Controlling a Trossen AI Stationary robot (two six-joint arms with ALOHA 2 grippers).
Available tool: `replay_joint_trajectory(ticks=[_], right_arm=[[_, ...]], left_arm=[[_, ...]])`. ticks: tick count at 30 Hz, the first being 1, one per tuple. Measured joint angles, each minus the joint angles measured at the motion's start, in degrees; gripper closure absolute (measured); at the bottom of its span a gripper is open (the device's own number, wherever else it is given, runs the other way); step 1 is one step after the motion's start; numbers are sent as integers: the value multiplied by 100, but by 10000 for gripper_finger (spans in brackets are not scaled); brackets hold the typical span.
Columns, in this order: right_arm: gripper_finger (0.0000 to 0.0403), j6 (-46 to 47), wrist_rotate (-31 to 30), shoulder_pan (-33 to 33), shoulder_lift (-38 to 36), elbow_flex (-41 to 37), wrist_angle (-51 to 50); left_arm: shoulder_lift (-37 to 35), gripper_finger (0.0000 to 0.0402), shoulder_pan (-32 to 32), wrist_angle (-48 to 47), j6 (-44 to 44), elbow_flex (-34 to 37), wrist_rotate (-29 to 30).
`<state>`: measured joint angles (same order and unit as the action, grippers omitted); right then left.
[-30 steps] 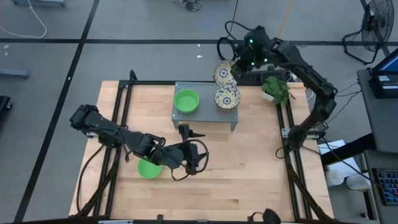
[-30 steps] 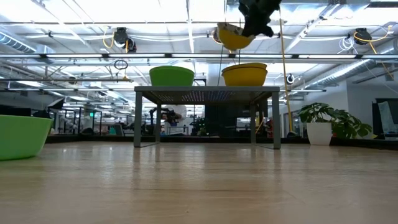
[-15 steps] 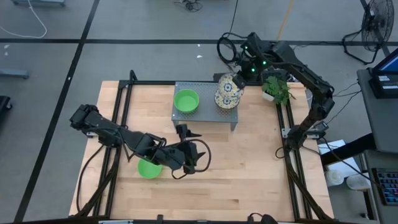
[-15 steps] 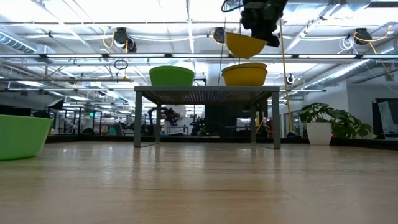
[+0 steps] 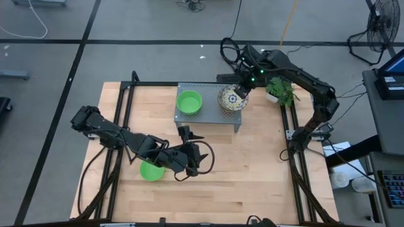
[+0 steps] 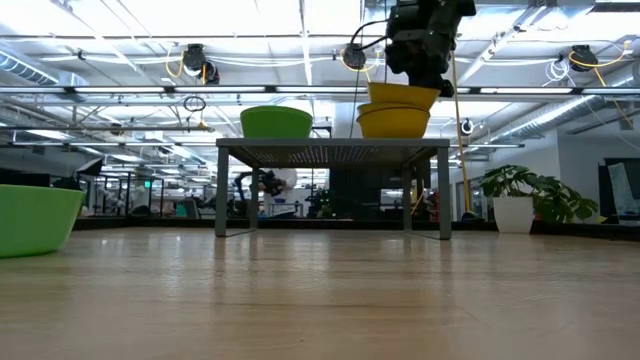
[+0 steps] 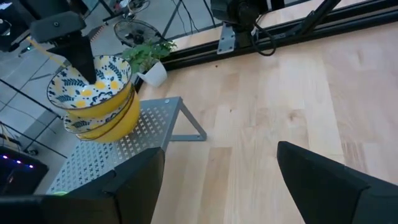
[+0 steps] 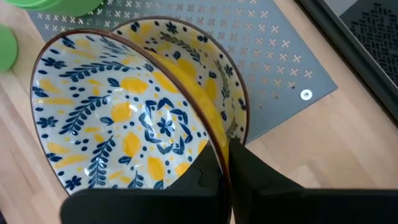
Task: Pick & Place Mini bowls
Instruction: Stack the white patterned bowl on top of the white patterned bowls on the shelf
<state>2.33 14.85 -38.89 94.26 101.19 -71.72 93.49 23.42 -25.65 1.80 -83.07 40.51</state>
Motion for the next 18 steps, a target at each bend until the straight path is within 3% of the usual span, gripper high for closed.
replay_joint_trajectory(ticks=[18], right_arm=[[396, 2, -76, 42, 175, -9, 375]], left_arm=[[2, 92, -15, -43, 26, 2, 0]])
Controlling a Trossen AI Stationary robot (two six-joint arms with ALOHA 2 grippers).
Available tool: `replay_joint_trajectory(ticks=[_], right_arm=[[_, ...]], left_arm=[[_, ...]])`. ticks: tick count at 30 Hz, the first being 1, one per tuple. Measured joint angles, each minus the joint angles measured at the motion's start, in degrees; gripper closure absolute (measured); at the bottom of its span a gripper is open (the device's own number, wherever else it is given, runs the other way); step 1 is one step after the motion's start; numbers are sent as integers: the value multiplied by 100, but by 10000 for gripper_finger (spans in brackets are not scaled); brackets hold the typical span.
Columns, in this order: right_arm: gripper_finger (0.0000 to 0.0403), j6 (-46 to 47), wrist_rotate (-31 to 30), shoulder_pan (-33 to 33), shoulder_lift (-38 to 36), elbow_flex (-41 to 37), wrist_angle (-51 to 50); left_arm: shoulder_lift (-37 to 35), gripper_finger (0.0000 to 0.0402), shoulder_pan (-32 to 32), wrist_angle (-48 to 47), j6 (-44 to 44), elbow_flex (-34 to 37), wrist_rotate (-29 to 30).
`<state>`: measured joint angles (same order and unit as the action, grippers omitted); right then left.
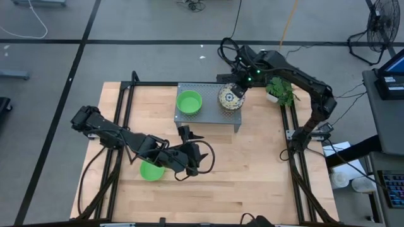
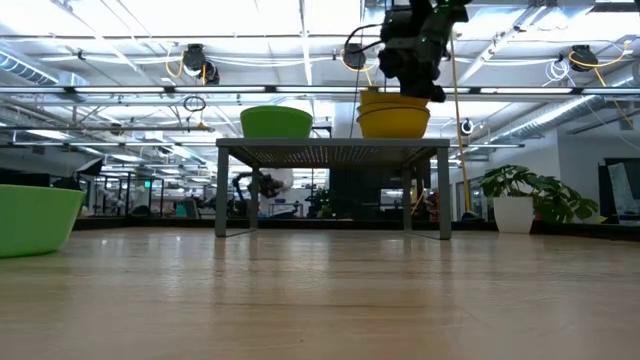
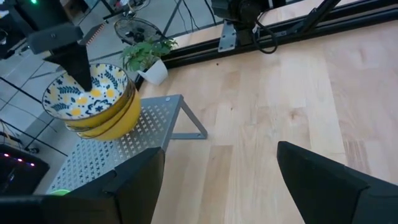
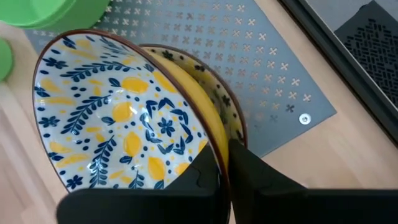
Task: Pick & Place Mini bowls
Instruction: Stack the white patterned bowl on top of the white patterned bowls on the shelf
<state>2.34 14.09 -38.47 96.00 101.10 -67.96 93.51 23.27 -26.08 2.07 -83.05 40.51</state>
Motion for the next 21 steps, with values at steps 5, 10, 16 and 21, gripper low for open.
replay_joint_trajectory(ticks=[5, 10, 16, 21], right_arm=[[395, -1, -38, 34, 111, 0, 11], [395, 1, -42, 37, 112, 0, -9], [397, 5, -31, 37, 112, 2, -189], [397, 5, 89, 32, 112, 2, -213]], left_arm=[[1, 92, 0, -58, 26, 0, 0], [2, 91, 0, -81, 43, 0, 0], [2, 91, 0, -85, 105, 0, 0], [2, 92, 1, -88, 105, 1, 0]])
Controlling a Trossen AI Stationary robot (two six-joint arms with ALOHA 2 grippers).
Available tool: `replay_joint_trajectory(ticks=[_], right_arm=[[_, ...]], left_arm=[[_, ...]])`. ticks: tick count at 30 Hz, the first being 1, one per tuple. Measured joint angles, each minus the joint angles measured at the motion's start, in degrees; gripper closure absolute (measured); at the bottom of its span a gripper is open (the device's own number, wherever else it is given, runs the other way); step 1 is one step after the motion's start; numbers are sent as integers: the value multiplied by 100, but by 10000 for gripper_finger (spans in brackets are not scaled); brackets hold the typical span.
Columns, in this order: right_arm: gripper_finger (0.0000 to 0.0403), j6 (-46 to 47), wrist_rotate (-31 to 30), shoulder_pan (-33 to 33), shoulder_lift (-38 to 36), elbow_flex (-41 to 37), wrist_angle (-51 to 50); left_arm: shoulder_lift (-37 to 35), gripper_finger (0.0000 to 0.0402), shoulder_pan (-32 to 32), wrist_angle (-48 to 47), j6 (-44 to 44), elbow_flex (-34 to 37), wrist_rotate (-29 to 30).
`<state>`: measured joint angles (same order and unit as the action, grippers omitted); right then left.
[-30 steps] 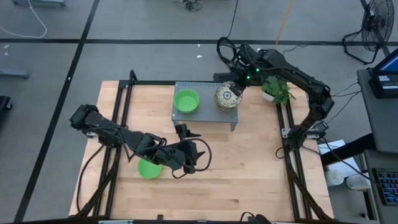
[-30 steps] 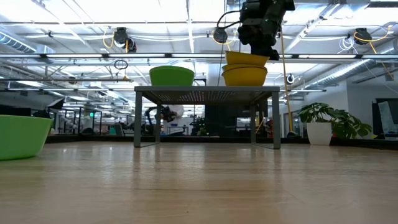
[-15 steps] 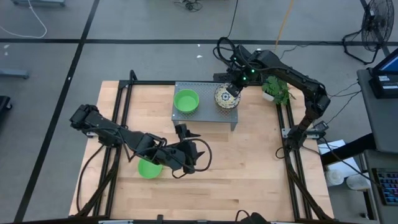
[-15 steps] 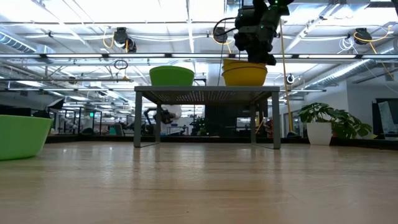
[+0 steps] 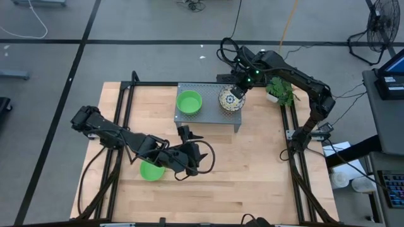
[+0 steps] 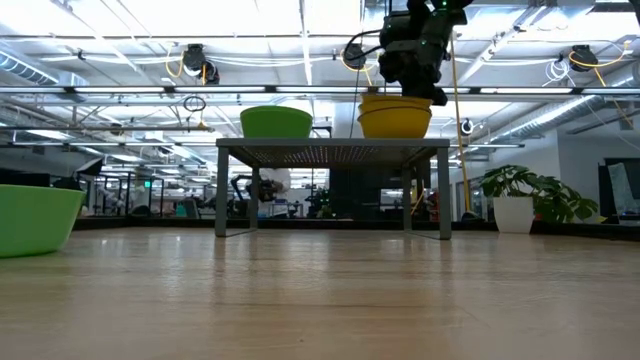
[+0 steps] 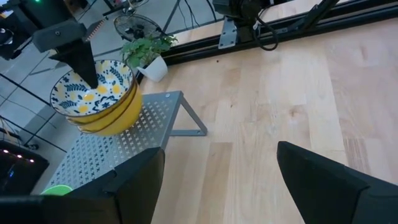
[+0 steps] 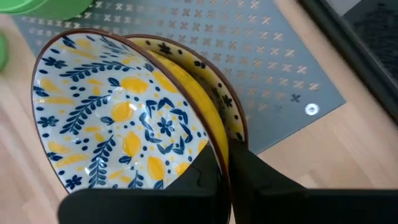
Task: Pick & Place Mini bowls
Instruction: Stack the white patterned bowl on top of the white patterned bowls on the shelf
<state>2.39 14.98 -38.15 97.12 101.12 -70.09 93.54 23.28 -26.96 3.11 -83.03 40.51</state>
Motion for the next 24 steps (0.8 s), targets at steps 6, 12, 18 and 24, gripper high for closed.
replay_joint_trajectory(ticks=[6, 12, 18, 24], right_arm=[[397, 161, 321, -11, 0, 0, -1], [395, 297, 304, -42, -137, 7, 9], [395, 433, 302, -86, -517, 51, 159], [396, 1064, 326, -261, -842, 301, 590]], left_arm=[[0, 92, 1, -4, -2, 0, 0], [0, 91, -1, -13, 4, -1, 0], [0, 91, -1, -33, 7, 1, 2], [0, 91, -37, -27, 22, 1, 2]])
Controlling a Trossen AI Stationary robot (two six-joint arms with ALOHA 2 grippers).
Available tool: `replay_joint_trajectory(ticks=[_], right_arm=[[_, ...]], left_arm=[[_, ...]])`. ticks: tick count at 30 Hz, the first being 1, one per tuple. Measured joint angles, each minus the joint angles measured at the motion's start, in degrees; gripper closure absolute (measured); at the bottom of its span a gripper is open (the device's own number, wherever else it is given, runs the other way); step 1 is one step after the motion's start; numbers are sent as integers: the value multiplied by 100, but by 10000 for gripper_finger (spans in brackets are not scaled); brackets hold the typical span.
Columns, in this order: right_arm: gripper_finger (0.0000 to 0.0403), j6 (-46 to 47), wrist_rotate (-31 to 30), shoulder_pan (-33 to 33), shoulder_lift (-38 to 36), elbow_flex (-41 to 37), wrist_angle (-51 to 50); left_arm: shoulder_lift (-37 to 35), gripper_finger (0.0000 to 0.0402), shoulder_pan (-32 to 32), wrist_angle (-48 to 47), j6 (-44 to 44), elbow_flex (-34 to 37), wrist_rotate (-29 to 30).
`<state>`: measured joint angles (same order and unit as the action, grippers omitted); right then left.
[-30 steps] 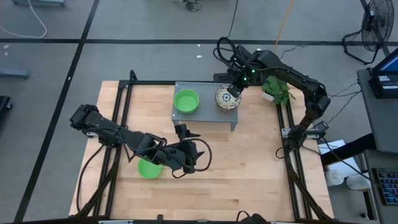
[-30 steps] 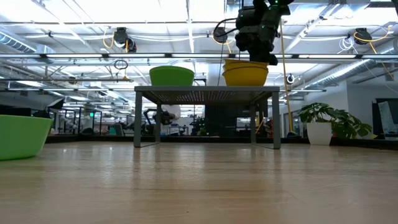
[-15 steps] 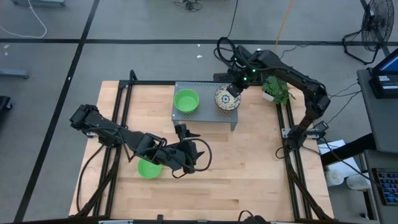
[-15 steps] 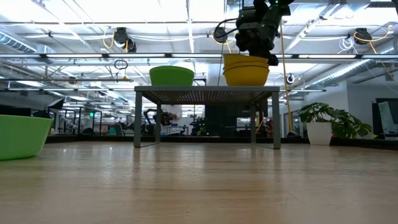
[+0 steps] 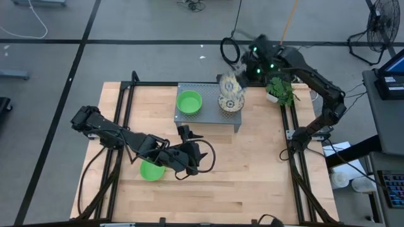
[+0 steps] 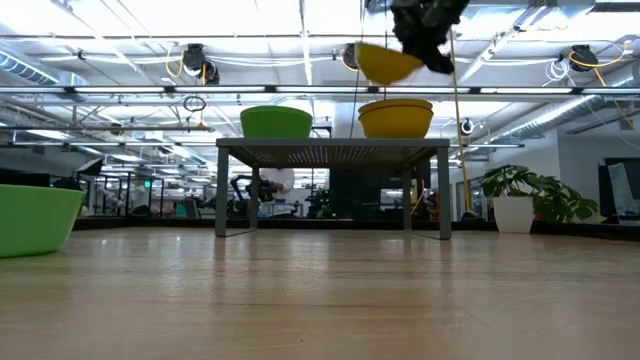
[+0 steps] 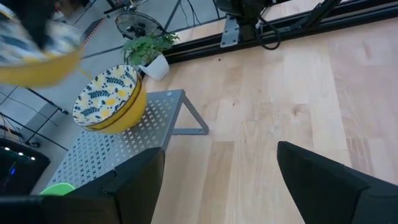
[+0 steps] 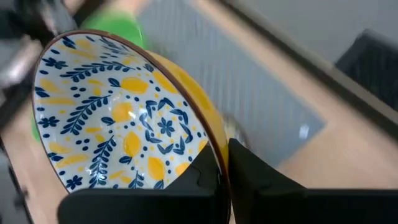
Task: Pick & Place Mini bowls
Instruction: Stack the white patterned bowl on top of the white patterned bowls on the shelf
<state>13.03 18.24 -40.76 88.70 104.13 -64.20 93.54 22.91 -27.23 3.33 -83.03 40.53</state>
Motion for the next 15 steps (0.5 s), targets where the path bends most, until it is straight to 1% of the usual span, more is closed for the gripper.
replay_joint_trajectory(ticks=[4, 8, 10, 13, 14, 15], right_arm=[[396, 288, 23, -130, 16, 1007, 229], [399, 439, 591, -118, 131, 1978, 328], [400, 547, 754, -5, 223, 2370, 299], [400, 726, 806, 145, 401, 2977, 406], [400, 751, 894, 174, 449, 3095, 536], [401, 826, 1068, 240, 420, 3042, 860]], left_arm=[[0, 91, -58, 29, 38, 1, -2], [0, 91, -114, 25, 44, 1, -2], [0, 91, -137, 25, 44, 1, -2], [0, 91, -177, 22, 55, 1, -7], [0, 91, -190, 22, 83, 1, -7], [0, 92, -205, 9, 110, 1, -9]])
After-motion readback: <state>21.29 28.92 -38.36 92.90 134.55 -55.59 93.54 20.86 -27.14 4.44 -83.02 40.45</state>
